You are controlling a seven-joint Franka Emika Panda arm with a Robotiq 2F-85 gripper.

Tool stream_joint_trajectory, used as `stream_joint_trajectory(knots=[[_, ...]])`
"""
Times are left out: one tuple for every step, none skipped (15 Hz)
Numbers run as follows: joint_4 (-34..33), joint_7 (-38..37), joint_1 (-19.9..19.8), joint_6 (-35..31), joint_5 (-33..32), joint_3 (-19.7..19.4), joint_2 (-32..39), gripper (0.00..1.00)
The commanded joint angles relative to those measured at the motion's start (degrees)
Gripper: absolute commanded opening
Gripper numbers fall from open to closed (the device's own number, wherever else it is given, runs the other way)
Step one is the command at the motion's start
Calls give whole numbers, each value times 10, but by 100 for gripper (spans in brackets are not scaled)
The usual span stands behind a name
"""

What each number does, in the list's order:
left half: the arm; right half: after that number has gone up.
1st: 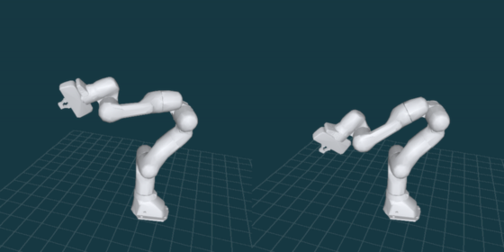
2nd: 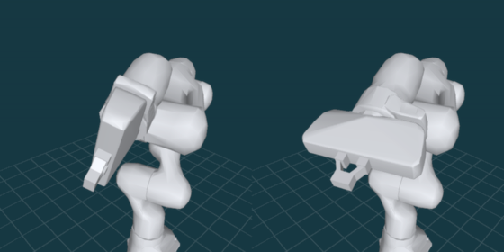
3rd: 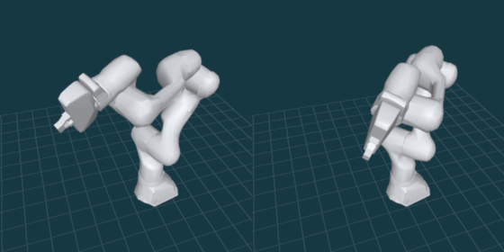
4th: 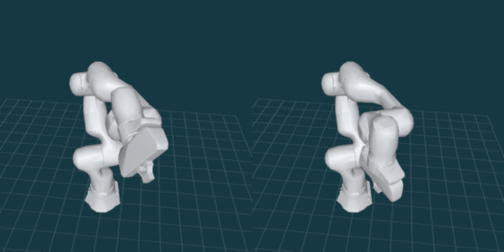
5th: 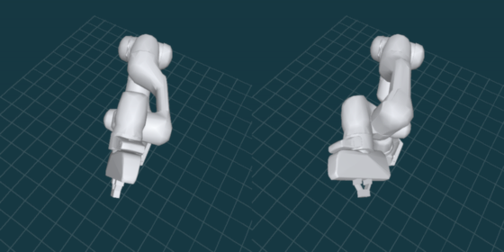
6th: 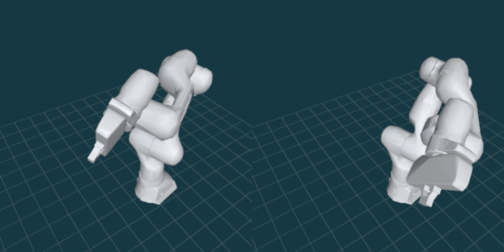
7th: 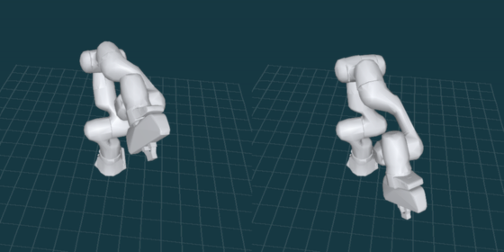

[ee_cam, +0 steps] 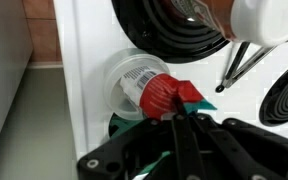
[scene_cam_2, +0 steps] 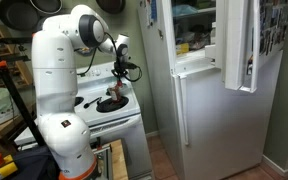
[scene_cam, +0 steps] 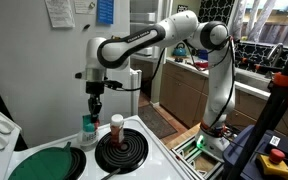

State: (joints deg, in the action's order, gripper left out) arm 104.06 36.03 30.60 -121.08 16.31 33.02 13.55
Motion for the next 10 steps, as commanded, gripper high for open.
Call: stream_joint_trajectory(knots=[[10, 0, -11, 27, 0, 12, -47, 0], [12, 1, -12, 32, 3, 13, -58, 0], [14, 8, -14, 37, 8, 14, -71, 0], [17, 11, -16, 39, 14, 15, -85, 0], [22, 10, -18, 41, 23, 14, -102, 0], [26, 10, -19, 40, 32, 13, -119, 0], [29, 10, -19, 42, 38, 11, -134, 0], [29, 14, -18, 45, 46, 9, -146, 0], [29, 15, -17, 51, 55, 7, -160, 0], [30, 24, -17, 58, 72, 4, -171, 0]])
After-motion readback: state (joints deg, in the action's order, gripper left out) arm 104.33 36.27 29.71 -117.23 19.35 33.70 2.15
